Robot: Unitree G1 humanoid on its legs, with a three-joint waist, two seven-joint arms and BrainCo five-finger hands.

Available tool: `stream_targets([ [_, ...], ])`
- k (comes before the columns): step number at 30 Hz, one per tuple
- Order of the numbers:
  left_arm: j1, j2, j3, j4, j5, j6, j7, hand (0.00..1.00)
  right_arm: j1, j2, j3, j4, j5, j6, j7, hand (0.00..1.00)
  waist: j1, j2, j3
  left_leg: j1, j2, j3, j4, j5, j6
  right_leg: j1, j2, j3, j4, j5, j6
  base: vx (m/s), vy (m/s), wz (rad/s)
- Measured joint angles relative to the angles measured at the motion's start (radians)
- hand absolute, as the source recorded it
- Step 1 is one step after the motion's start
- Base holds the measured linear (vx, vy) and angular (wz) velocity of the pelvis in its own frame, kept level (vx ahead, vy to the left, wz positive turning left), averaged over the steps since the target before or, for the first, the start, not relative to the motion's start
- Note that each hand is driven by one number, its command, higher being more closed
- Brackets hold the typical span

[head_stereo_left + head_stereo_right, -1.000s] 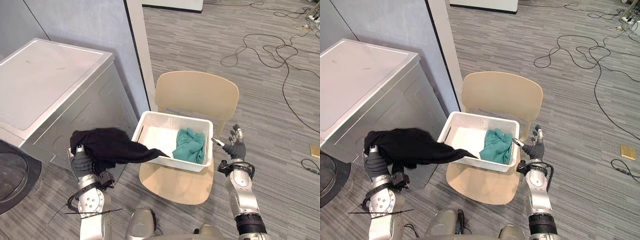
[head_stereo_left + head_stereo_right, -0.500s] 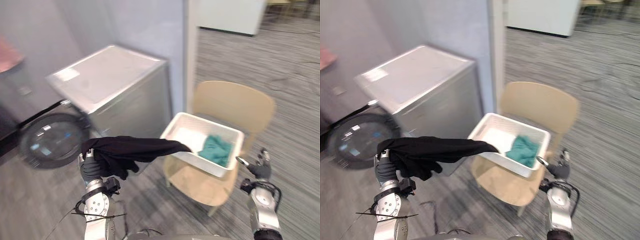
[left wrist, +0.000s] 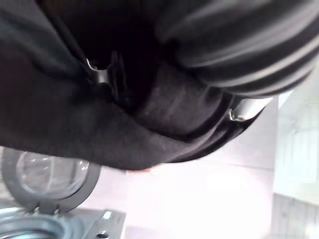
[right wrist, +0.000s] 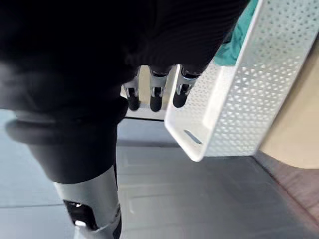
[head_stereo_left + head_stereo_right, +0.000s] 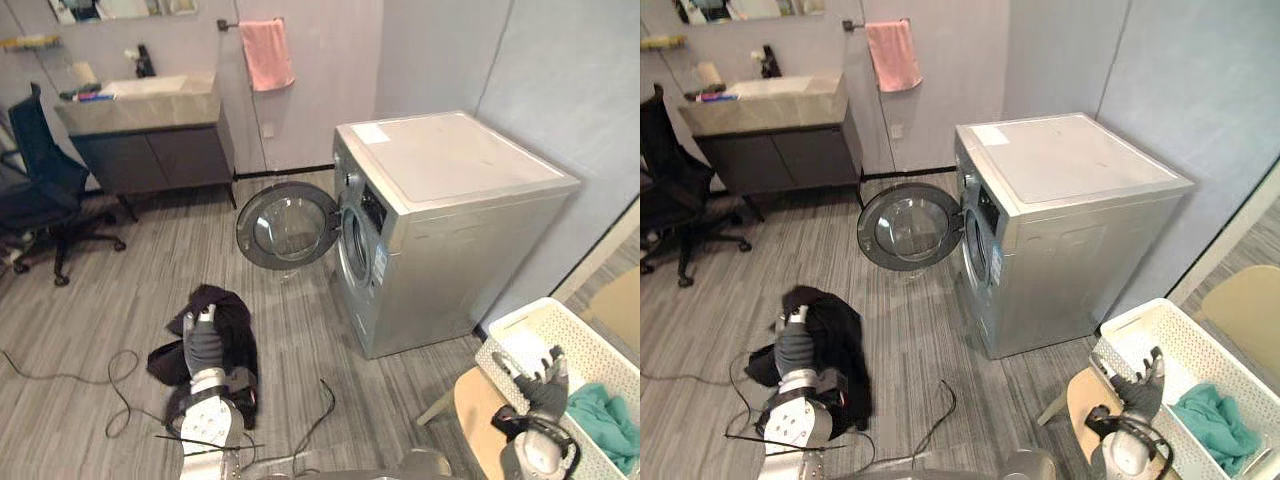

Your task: Pick up the laundry basket with both hands and put the clothes into the washing machine.

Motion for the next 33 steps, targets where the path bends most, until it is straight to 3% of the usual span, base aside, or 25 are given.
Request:
stream_targets([
  [2, -0.028, -0.001, -0.013, 0.023, 0.0, 0.001, 0.0, 1.0, 0.002, 0.001, -0.013, 0.095, 0.001, 0.001, -0.007, 0.0, 0.003, -0.014, 0.015, -0.001, 0.009, -0.038, 0.01, -0.015, -0.021, -0.035, 0.056, -0.033, -0.08, -0.008, 0.007, 0.14, -0.098, 0.81],
  [4, -0.058, -0.001, -0.03, 0.047, 0.0, 0.002, -0.001, 1.0, 0.016, 0.004, -0.013, 0.17, 0.009, 0.008, -0.007, 0.0, 0.001, -0.02, 0.019, -0.013, 0.02, -0.091, 0.038, -0.049, -0.05, -0.028, 0.097, -0.023, -0.237, 0.016, -0.014, 0.23, -0.206, 1.06],
  [5, -0.071, 0.0, -0.049, 0.052, 0.003, 0.008, -0.002, 1.0, 0.027, 0.006, -0.012, 0.243, 0.011, 0.028, 0.006, 0.0, -0.014, -0.021, 0.013, -0.008, 0.033, -0.165, 0.056, -0.084, -0.091, -0.004, 0.122, -0.046, -0.222, 0.059, -0.035, 0.32, -0.253, 0.97],
  [7, -0.07, 0.0, -0.059, 0.052, 0.007, 0.008, -0.002, 1.0, 0.03, 0.008, -0.009, 0.286, 0.011, 0.031, 0.013, 0.0, -0.003, 0.005, 0.009, 0.011, 0.058, -0.179, 0.037, -0.084, -0.093, 0.01, 0.142, -0.069, -0.21, 0.024, -0.044, 0.27, -0.164, 0.42],
  [9, -0.07, -0.001, -0.069, 0.054, 0.009, 0.011, -0.004, 1.0, 0.019, 0.011, 0.021, 0.346, 0.021, 0.038, 0.045, 0.0, -0.002, 0.05, -0.003, 0.003, 0.104, -0.181, 0.094, -0.08, -0.094, 0.036, 0.188, -0.095, -0.212, -0.022, -0.054, 0.44, -0.167, 0.1],
  [11, -0.065, 0.0, -0.071, 0.054, 0.008, 0.015, -0.015, 1.0, 0.02, 0.002, 0.047, 0.4, 0.022, 0.048, 0.077, 0.0, -0.004, 0.074, -0.002, -0.074, 0.153, -0.177, 0.344, -0.007, -0.081, 0.097, 0.225, -0.116, -0.215, -0.048, -0.081, 0.43, -0.133, -0.04],
  [12, -0.06, 0.0, -0.064, 0.054, 0.008, 0.015, -0.024, 1.0, 0.02, 0.001, 0.051, 0.431, 0.022, 0.06, 0.094, 0.0, 0.009, 0.082, 0.001, -0.121, 0.195, -0.163, 0.489, 0.114, -0.096, 0.156, 0.259, -0.103, -0.238, -0.057, -0.094, 0.51, -0.084, -0.55],
  [13, -0.055, 0.0, -0.055, 0.054, 0.007, 0.015, -0.026, 1.0, 0.02, 0.001, 0.059, 0.441, 0.022, 0.06, 0.093, 0.0, 0.017, 0.083, -0.003, -0.151, 0.224, -0.149, 0.594, 0.257, -0.089, 0.211, 0.285, -0.084, -0.28, -0.06, -0.099, 0.5, -0.059, -0.63],
  [14, -0.055, 0.0, -0.055, 0.054, 0.007, 0.015, -0.026, 1.0, 0.018, 0.005, 0.063, 0.441, 0.021, 0.06, 0.093, 0.0, 0.024, 0.079, -0.001, -0.171, 0.239, -0.144, 0.651, 0.293, -0.095, 0.236, 0.292, -0.073, -0.304, -0.062, -0.103, 0.49, -0.018, -0.54],
  [15, -0.063, 0.001, -0.064, 0.053, 0.007, 0.015, -0.028, 1.0, 0.011, 0.001, 0.064, 0.445, 0.014, 0.061, 0.091, 0.0, 0.025, 0.082, -0.001, -0.235, 0.256, -0.134, 0.761, 0.276, -0.091, 0.278, 0.302, -0.06, -0.348, -0.061, -0.102, 0.37, 0.036, -0.31],
  [18, -0.068, 0.004, -0.058, 0.053, 0.008, 0.016, -0.044, 1.0, 0.008, 0.01, 0.105, 0.451, -0.029, 0.064, 0.092, 0.0, 0.039, 0.053, 0.0, -0.344, 0.272, -0.048, 0.741, 0.165, -0.05, 0.376, 0.29, -0.02, -0.458, -0.044, -0.076, 0.34, 0.097, -0.29],
  [20, -0.068, 0.01, -0.059, 0.054, 0.008, 0.016, -0.046, 1.0, -0.005, 0.008, 0.144, 0.462, -0.062, 0.062, 0.093, 0.0, 0.062, 0.032, 0.001, -0.381, 0.26, -0.01, 0.579, 0.107, -0.041, 0.418, 0.267, 0.017, -0.491, -0.038, -0.064, 0.35, 0.219, -0.39],
  [21, -0.069, 0.011, -0.059, 0.062, 0.008, 0.014, -0.046, 1.0, -0.025, 0.003, 0.16, 0.506, -0.082, 0.061, 0.093, 0.0, 0.063, 0.011, -0.001, -0.394, 0.224, -0.013, 0.41, 0.103, -0.041, 0.433, 0.237, 0.034, -0.492, -0.035, -0.059, 0.37, 0.323, -0.38],
  [22, -0.069, 0.01, -0.063, 0.083, 0.007, 0.013, -0.046, 1.0, -0.045, -0.003, 0.172, 0.538, -0.1, 0.06, 0.094, 0.0, 0.063, 0.012, -0.008, -0.375, 0.177, -0.053, 0.183, 0.154, -0.045, 0.444, 0.212, 0.059, -0.485, -0.032, -0.032, 0.36, 0.354, -0.4],
  [23, -0.066, 0.0, -0.067, 0.091, 0.007, 0.014, -0.046, 1.0, -0.047, -0.014, 0.173, 0.54, -0.111, 0.06, 0.094, 0.0, 0.067, 0.031, -0.015, -0.356, 0.162, -0.088, 0.059, 0.255, -0.033, 0.445, 0.215, 0.081, -0.482, -0.037, -0.011, 0.32, 0.381, -0.65],
  [24, -0.068, 0.018, -0.051, 0.11, 0.005, 0.014, -0.042, 1.0, -0.071, -0.011, 0.209, 0.583, -0.119, 0.064, 0.097, 0.0, 0.078, -0.006, -0.014, -0.342, 0.116, -0.114, 0.076, 0.261, -0.146, 0.441, 0.184, 0.146, -0.481, -0.064, 0.024, 0.29, 0.334, -0.47],
  [25, -0.09, 0.016, -0.039, 0.126, 0.0, 0.016, -0.041, 1.0, -0.072, -0.011, 0.234, 0.595, -0.12, 0.061, 0.112, 0.0, 0.071, -0.044, -0.02, -0.352, 0.102, -0.122, 0.105, 0.258, -0.141, 0.441, 0.171, 0.183, -0.497, -0.058, 0.018, 0.26, 0.306, -0.43],
  [26, -0.099, 0.011, -0.038, 0.128, -0.002, 0.017, -0.039, 1.0, -0.073, -0.01, 0.241, 0.597, -0.121, 0.06, 0.115, 0.0, 0.079, -0.042, -0.008, -0.379, 0.083, -0.17, 0.163, 0.254, -0.135, 0.432, 0.173, 0.203, -0.5, -0.042, 0.028, 0.18, 0.233, -0.25],
  [28, -0.093, 0.013, -0.04, 0.128, -0.002, 0.019, -0.038, 1.0, -0.073, -0.01, 0.235, 0.594, -0.12, 0.058, 0.114, 0.0, 0.083, -0.047, -0.007, -0.382, 0.057, -0.25, 0.245, 0.208, -0.158, 0.432, 0.172, 0.252, -0.481, -0.015, 0.064, 0.1, 0.209, -0.51],
  [30, -0.096, 0.016, -0.056, 0.12, -0.002, 0.02, -0.039, 1.0, -0.068, -0.001, 0.224, 0.596, -0.12, 0.058, 0.115, 0.0, 0.08, -0.039, -0.009, -0.363, 0.059, -0.244, 0.239, 0.141, -0.176, 0.419, 0.164, 0.276, -0.462, -0.013, 0.069, 0.05, 0.228, -0.34],
  [31, -0.097, 0.022, -0.079, 0.111, -0.002, 0.02, -0.042, 1.0, -0.062, 0.0, 0.208, 0.596, -0.119, 0.058, 0.115, 0.0, 0.077, -0.038, -0.011, -0.364, 0.058, -0.224, 0.238, 0.085, -0.17, 0.396, 0.151, 0.292, -0.443, -0.025, 0.088, 0.01, 0.236, -0.26],
  [33, -0.092, 0.032, -0.106, 0.109, -0.002, 0.023, -0.043, 1.0, -0.054, 0.001, 0.181, 0.596, -0.12, 0.059, 0.115, 0.0, 0.081, -0.038, -0.009, -0.36, 0.049, -0.18, 0.263, 0.033, -0.158, 0.345, 0.122, 0.313, -0.37, -0.031, 0.099, -0.02, 0.244, -0.63],
])
